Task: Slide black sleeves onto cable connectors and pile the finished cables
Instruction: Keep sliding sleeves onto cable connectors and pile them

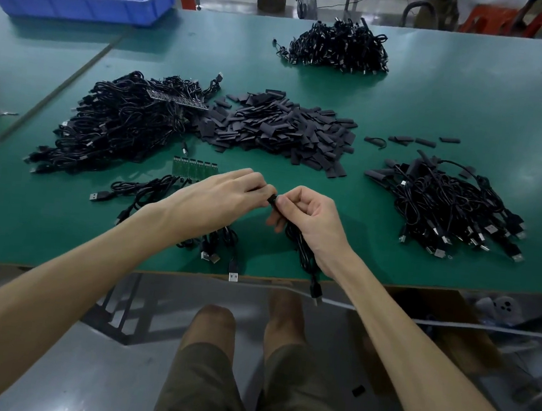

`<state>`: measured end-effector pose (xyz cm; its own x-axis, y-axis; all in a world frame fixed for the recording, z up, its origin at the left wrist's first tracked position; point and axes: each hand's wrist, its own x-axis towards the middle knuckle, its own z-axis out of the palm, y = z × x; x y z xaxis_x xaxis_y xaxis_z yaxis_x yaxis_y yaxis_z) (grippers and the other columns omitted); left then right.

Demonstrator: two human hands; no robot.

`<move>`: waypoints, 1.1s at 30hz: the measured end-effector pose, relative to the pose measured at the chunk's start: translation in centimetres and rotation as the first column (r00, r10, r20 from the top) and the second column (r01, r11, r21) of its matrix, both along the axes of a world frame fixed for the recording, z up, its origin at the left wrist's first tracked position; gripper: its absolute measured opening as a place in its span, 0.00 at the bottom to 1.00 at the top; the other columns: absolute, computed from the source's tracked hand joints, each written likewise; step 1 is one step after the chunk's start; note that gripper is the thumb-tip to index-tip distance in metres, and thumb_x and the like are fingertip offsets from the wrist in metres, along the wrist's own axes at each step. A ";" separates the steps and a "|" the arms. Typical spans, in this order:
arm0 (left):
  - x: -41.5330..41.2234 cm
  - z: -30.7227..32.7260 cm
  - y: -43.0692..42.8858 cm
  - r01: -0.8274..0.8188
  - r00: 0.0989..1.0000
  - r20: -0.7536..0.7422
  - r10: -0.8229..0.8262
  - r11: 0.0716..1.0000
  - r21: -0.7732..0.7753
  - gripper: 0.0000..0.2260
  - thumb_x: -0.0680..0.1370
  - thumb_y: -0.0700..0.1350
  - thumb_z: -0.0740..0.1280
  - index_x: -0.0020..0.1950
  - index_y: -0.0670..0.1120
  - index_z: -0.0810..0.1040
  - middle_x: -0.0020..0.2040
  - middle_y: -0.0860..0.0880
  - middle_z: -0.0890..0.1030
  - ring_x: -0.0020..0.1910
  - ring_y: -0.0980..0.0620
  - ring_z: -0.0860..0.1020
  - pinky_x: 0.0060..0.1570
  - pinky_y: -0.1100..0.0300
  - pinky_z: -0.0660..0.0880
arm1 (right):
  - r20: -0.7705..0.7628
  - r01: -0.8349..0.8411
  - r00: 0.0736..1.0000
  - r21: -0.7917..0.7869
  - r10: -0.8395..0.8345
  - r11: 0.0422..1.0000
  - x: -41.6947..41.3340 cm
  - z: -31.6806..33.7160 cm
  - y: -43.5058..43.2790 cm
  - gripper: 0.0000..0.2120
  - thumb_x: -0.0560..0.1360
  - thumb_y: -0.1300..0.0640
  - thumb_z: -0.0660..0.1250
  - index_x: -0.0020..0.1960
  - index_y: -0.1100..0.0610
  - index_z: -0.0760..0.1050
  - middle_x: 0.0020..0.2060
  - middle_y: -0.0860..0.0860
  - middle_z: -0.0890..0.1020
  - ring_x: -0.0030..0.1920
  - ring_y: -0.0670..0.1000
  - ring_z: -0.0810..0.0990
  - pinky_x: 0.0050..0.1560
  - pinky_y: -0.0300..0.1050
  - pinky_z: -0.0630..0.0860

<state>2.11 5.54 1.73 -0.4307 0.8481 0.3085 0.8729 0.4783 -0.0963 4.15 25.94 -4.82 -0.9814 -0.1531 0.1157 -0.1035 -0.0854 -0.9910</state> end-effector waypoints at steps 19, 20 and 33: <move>-1.4 -1.1 1.4 -0.279 0.920 0.373 0.121 0.870 0.406 0.05 0.76 0.42 0.76 0.51 0.45 0.86 0.46 0.53 0.83 0.44 0.58 0.80 0.49 0.59 0.78 | 0.000 0.117 0.993 -0.073 -0.117 0.990 -0.7 -0.6 -0.1 0.06 0.82 0.60 0.69 0.49 0.63 0.81 0.35 0.53 0.86 0.33 0.48 0.80 0.39 0.39 0.77; -1.6 -1.0 1.3 -0.298 0.899 0.422 0.118 0.871 0.390 0.06 0.76 0.42 0.75 0.52 0.46 0.87 0.46 0.54 0.84 0.43 0.60 0.80 0.49 0.63 0.77 | 0.003 0.120 0.993 -0.060 -0.120 0.991 -0.8 -0.7 -0.1 0.06 0.81 0.59 0.70 0.48 0.62 0.81 0.34 0.53 0.85 0.32 0.47 0.79 0.38 0.38 0.76; -2.7 -1.3 0.8 -0.398 0.768 0.634 0.088 0.842 0.365 0.06 0.74 0.38 0.76 0.49 0.45 0.88 0.41 0.53 0.85 0.38 0.60 0.81 0.46 0.68 0.76 | 0.008 0.106 0.994 -0.012 -0.106 0.994 -0.9 -0.7 -0.1 0.05 0.79 0.59 0.72 0.48 0.60 0.80 0.34 0.52 0.85 0.34 0.47 0.78 0.39 0.37 0.76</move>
